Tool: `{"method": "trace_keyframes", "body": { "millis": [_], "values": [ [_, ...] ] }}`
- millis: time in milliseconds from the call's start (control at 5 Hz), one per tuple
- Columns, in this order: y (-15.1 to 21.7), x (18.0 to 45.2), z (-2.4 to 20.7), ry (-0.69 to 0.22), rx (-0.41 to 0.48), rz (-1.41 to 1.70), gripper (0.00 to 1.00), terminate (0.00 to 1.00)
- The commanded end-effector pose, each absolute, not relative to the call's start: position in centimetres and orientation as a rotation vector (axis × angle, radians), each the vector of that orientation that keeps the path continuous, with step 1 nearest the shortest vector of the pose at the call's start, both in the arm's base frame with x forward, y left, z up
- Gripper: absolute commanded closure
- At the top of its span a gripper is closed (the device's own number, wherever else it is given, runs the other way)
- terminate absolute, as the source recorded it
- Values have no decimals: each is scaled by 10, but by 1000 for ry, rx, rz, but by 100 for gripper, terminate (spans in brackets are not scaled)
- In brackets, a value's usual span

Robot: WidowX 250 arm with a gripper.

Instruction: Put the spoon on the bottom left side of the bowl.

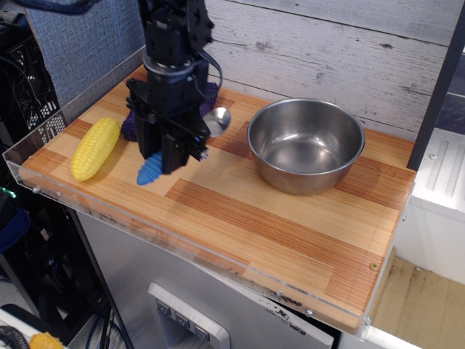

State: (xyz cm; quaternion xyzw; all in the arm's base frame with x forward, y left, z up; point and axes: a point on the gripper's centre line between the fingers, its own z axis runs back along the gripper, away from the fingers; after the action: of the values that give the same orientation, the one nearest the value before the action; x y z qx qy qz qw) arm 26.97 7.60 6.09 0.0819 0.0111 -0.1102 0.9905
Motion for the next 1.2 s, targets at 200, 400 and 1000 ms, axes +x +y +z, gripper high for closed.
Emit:
{"method": "trace_keyframes", "body": {
  "millis": [200, 400, 1000],
  "values": [
    [69, 277, 49, 28, 142, -232, 100, 0],
    [60, 282, 39, 43, 127, -248, 100, 0],
    [78, 281, 31, 96, 128, -204, 0, 0]
  ]
}}
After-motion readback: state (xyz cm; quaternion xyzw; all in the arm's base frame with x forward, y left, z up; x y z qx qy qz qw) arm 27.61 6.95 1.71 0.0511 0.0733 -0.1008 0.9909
